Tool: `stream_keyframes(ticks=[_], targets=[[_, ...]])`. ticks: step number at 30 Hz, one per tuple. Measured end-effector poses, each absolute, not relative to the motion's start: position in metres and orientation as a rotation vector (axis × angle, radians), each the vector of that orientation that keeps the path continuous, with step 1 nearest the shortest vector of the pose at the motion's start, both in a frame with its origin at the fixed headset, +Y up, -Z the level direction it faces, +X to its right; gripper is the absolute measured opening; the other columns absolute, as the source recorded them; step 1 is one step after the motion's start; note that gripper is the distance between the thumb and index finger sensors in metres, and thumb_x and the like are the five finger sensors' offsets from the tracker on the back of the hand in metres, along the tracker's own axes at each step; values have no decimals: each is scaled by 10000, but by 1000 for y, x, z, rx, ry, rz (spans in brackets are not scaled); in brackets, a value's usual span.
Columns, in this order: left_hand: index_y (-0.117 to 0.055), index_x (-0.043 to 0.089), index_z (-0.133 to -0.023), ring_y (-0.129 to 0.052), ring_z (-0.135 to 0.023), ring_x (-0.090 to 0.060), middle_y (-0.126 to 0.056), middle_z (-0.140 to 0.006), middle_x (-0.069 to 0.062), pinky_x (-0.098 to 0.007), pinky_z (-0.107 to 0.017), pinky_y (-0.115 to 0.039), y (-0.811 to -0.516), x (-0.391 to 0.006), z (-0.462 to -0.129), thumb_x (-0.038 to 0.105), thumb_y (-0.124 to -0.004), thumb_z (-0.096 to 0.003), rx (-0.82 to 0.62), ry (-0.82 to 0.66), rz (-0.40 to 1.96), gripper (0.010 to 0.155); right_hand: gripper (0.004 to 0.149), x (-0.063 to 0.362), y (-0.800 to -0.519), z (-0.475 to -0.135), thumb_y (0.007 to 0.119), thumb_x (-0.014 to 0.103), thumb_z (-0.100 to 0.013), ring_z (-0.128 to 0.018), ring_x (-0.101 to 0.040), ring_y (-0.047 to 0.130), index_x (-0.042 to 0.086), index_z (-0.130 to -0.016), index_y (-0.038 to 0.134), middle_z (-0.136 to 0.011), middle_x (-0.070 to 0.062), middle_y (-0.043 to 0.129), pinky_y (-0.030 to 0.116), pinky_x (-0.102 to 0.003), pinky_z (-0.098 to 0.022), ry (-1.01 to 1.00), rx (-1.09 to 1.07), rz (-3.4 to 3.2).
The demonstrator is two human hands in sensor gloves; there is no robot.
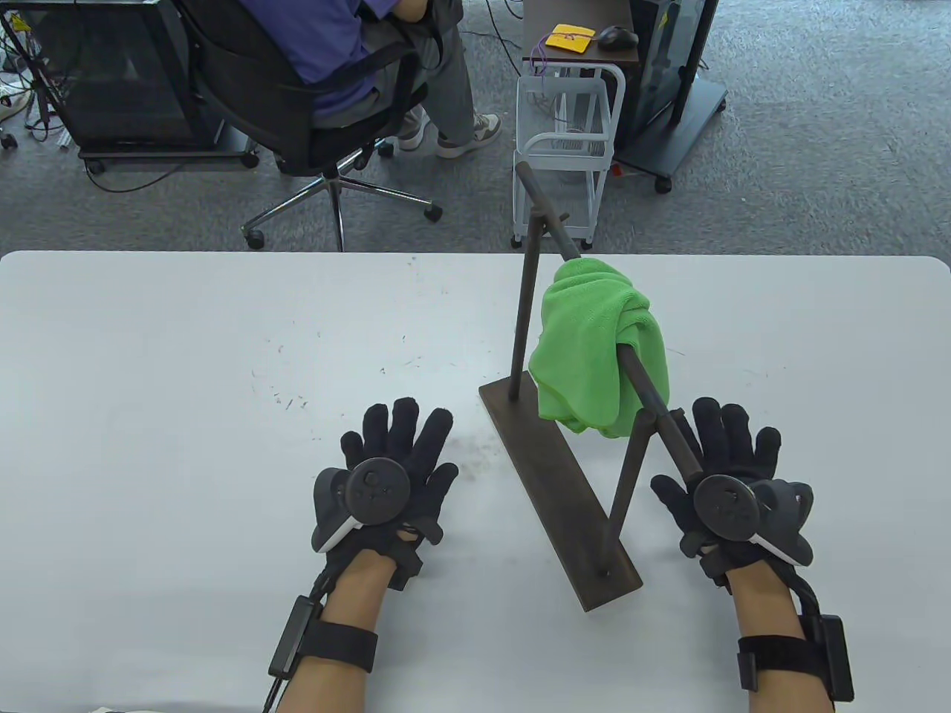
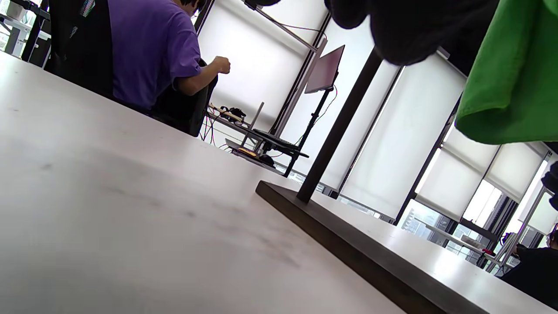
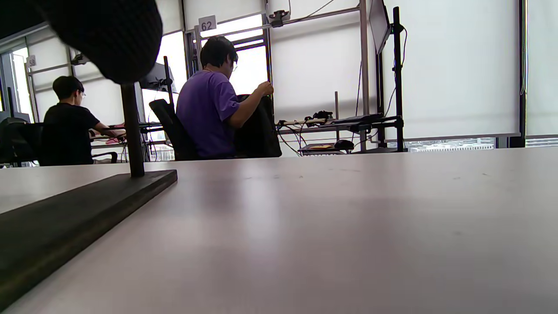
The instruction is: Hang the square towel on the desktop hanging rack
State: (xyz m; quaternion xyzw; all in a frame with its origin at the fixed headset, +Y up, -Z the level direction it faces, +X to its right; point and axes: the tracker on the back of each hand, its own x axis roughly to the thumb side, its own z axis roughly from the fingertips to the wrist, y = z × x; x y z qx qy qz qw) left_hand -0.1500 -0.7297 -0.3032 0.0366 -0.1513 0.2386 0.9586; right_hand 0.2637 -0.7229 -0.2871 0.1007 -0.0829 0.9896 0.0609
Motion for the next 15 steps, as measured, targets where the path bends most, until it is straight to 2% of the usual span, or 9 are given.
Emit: stream_keyframes(ticks=[3,9,15], targets=[[-452,382,-1132,-185,-1064,-563,-271,-1181,-88,-735,-605,-135,-739,-150,-305,497,-757,-520,-19,-299,484,693,827,264,-731,-289,759,568,-498,-1036,-484,212,398,-1009,132,-1163,-83,110,185,-757,-615,-189,289,3011],[-462,371,-1137,-193,-1061,-574,-281,-1183,-100,-737,-605,-146,-743,-151,-305,500,-753,-523,-101,-285,477,691,813,267,-740,-291,752,563,-501,-1036,-486,222,398,-1010,140,-1164,-86,120,194,-757,-618,-109,254,3035],[-464,369,-1138,-200,-1060,-577,-290,-1182,-105,-737,-605,-149,-744,-154,-306,500,-752,-525,-118,-274,485,690,807,267,-741,-291,746,560,-504,-1037,-486,229,398,-1009,138,-1164,-88,124,199,-758,-619,-78,246,3028]])
